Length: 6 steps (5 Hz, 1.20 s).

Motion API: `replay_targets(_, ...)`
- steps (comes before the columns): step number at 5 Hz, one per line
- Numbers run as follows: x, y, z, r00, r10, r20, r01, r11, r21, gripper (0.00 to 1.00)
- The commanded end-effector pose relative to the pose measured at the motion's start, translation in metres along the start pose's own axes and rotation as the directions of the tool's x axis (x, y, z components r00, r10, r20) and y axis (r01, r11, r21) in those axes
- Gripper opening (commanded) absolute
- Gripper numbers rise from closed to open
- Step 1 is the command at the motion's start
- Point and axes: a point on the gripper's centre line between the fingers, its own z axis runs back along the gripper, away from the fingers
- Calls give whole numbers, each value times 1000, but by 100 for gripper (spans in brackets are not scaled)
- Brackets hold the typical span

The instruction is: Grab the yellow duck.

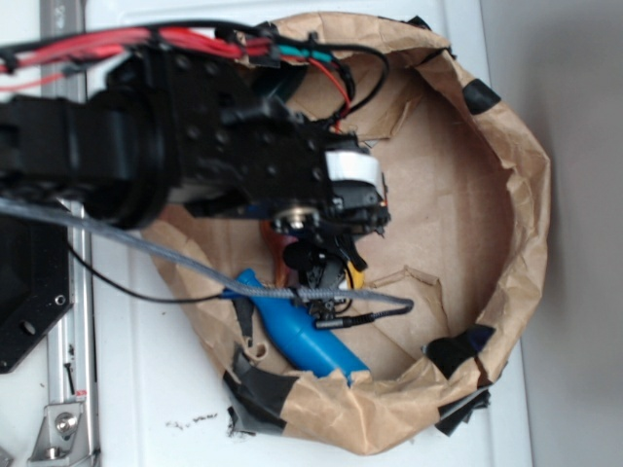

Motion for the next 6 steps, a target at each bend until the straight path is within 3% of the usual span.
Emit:
replay_targets(1, 19, -52, 17, 997, -76, -1, 75, 991, -114, 100)
replay_targets(2, 26, -64, 34, 997, -69, 41, 74, 987, -141, 100)
replay_targets(4, 31, -60, 33, 998, -56, 38, 61, 986, -153, 100)
replay_targets(5, 27, -50, 49, 997, -47, 60, 57, 983, -174, 100)
replay_targets(6, 21, -22, 81, 994, 16, 103, 2, 985, -173, 100)
